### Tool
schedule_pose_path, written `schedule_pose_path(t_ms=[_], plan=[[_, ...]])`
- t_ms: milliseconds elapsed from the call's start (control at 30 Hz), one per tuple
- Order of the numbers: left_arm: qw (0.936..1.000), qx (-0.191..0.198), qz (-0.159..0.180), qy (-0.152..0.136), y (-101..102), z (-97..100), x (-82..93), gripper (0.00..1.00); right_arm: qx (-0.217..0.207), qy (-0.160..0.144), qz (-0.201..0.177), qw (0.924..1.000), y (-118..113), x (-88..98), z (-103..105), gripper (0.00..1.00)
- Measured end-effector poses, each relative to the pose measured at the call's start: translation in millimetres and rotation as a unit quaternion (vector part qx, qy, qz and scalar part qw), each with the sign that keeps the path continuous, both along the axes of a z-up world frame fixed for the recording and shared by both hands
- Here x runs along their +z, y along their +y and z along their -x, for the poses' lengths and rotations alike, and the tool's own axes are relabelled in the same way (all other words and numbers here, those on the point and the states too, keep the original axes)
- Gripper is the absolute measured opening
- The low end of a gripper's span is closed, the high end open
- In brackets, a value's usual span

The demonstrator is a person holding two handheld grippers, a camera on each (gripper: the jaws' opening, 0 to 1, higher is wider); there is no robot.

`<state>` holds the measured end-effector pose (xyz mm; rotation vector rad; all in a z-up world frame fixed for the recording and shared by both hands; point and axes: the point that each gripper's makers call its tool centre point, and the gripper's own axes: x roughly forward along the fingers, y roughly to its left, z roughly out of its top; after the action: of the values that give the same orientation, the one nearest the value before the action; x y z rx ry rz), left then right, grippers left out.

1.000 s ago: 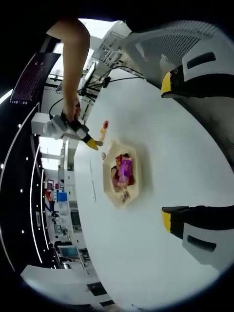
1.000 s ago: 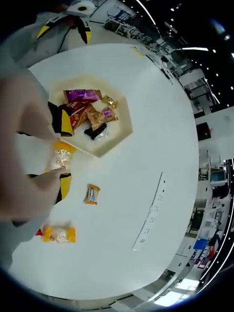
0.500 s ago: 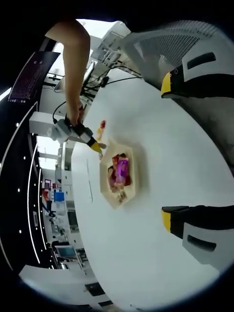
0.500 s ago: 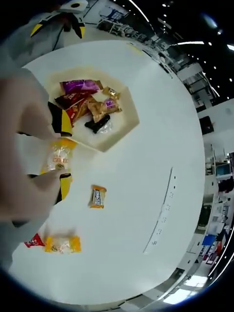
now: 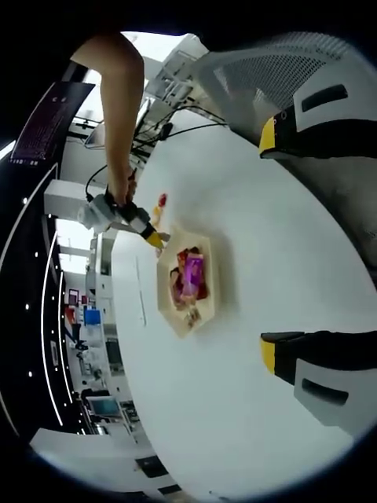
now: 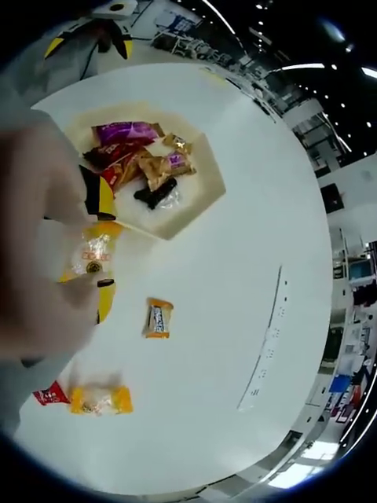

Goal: Place the target food into the container with the food tongs after gripping and lifting it, then release it inside without dropping or visibly crushing the food.

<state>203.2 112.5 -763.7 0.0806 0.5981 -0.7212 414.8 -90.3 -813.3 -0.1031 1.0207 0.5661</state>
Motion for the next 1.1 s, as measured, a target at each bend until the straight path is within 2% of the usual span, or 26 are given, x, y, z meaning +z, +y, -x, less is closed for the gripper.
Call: schedule_pose_path(t_ms=[333,433,967,1100], plan=[[1.0,-0.002,-0.002,0.003,-0.8,1.0,-1.6,0.88,-0.015,-0.006,-0.021,0.9996,-2.0,-1.7,-2.7,0.28],[1.0,-0.003,-0.002,0.004,-0.9,1.4,-1.9,0.88,-0.031,-0.004,-0.036,0.9989,-5.6,-0.5,-4.6,0.28],[0.9999,-0.003,-0.006,0.008,-0.6,2.3,-3.8,0.88,-0.009,-0.037,0.006,0.9993,-4.6,-2.2,-5.3,0.23],[0.9999,-0.004,-0.006,0.007,-0.5,2.2,-3.7,0.88,-0.017,-0.038,0.001,0.9991,-6.4,1.3,-6.8,0.21]])
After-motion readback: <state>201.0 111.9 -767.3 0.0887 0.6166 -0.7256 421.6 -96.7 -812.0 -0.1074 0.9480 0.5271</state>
